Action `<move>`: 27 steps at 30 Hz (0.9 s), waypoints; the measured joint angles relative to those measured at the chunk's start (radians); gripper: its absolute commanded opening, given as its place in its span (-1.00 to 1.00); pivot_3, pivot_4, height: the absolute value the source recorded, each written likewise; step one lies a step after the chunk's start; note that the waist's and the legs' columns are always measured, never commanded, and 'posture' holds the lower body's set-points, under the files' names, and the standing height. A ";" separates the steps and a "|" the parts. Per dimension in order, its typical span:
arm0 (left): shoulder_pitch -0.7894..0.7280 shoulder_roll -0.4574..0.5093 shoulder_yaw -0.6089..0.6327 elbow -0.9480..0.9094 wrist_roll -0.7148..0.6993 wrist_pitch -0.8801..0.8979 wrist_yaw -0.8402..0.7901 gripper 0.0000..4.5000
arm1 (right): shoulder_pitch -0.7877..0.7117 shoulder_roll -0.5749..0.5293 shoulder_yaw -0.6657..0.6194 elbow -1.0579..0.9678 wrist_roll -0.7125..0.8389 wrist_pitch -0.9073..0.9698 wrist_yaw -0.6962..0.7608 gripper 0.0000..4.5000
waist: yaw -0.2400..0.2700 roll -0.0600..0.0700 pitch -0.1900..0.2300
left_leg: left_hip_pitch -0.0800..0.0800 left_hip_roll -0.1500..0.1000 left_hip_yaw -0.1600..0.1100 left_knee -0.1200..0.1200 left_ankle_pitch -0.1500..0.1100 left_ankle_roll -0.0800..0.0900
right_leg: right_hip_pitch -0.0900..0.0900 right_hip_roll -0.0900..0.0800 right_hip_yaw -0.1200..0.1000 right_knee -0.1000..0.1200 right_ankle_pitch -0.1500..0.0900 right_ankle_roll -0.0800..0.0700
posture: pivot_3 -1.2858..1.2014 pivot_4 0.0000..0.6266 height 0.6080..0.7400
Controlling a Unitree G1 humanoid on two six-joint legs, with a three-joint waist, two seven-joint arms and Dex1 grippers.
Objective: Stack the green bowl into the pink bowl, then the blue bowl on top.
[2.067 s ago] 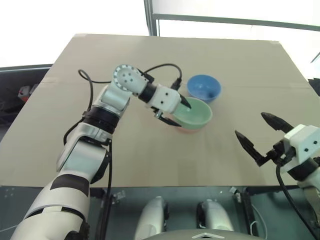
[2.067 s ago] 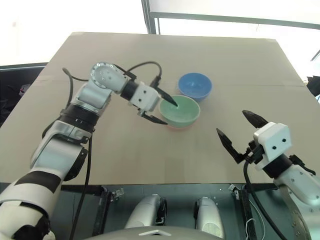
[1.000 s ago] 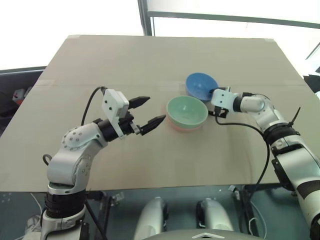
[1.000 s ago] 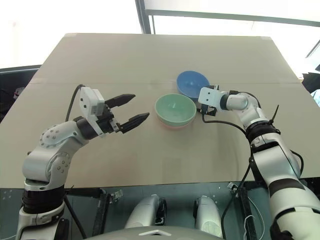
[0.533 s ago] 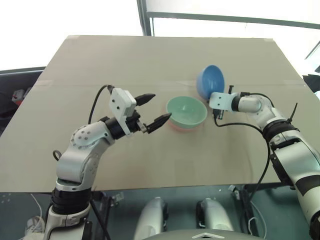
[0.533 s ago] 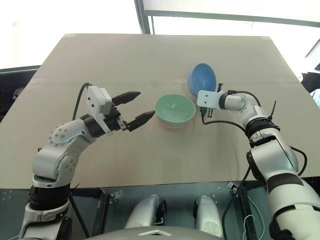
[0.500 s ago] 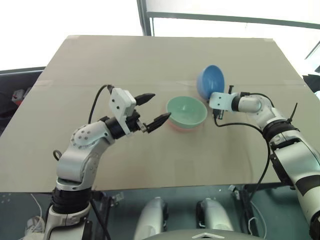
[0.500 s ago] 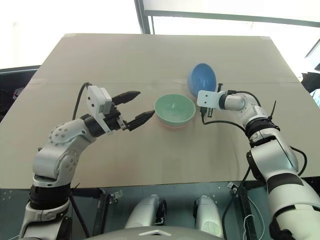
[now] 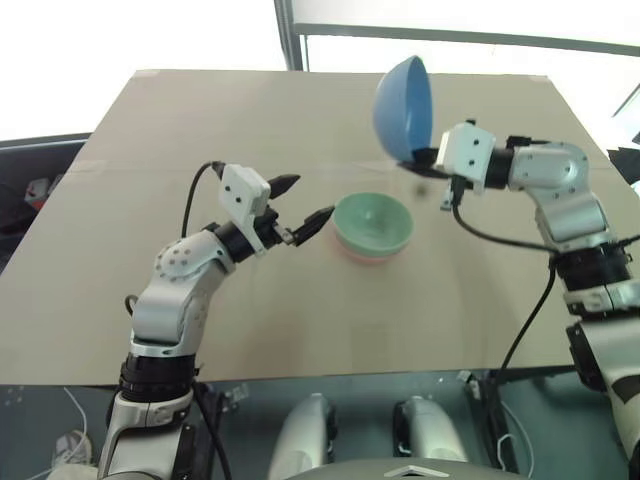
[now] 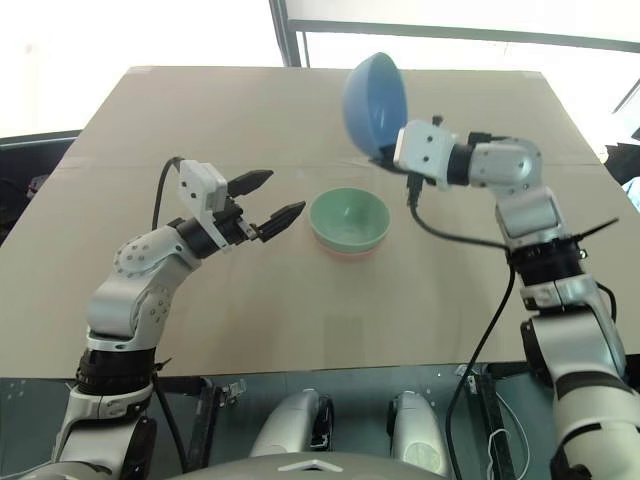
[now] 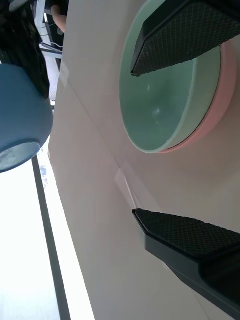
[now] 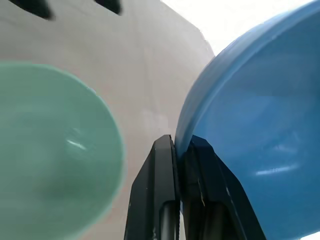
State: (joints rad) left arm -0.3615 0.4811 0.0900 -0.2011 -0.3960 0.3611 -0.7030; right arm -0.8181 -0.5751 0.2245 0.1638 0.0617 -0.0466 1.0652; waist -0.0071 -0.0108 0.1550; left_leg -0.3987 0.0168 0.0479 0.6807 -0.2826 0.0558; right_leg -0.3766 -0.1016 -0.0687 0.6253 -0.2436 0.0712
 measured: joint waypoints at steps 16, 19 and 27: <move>0.004 0.015 0.018 0.019 0.000 -0.013 -0.011 1.00 | 0.086 -0.087 0.045 -0.234 0.037 0.264 0.117 0.96 | 0.006 0.000 0.000 | 0.000 0.000 0.000 0.001 0.000 0.000 | -0.001 0.000 0.000 0.000 0.000 0.000 | 0.03 -0.52 1.00; 0.025 0.019 0.020 0.006 0.000 -0.011 -0.009 1.00 | 0.098 -0.089 -0.011 -0.284 0.075 0.322 0.084 0.96 | 0.008 -0.001 0.000 | -0.001 0.000 0.000 0.000 0.000 0.000 | -0.001 0.000 0.000 0.000 0.000 0.000 | 0.03 -0.52 1.00; 0.165 0.074 0.060 -0.105 -0.038 0.044 -0.010 1.00 | 0.518 -0.154 -0.411 -0.501 0.321 0.522 -0.012 0.96 | 0.032 -0.003 -0.002 | -0.002 -0.001 -0.002 -0.003 -0.001 0.001 | 0.000 -0.002 -0.002 -0.001 0.000 0.000 | 0.03 -0.52 1.00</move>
State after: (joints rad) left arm -0.1966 0.5546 0.1502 -0.3065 -0.4338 0.4046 -0.7133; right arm -0.3005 -0.7289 -0.1864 -0.3376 0.3826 0.4752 1.0532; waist 0.0249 -0.0140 0.1534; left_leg -0.4008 0.0157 0.0464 0.6780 -0.2832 0.0566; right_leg -0.3769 -0.1036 -0.0702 0.6242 -0.2436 0.0711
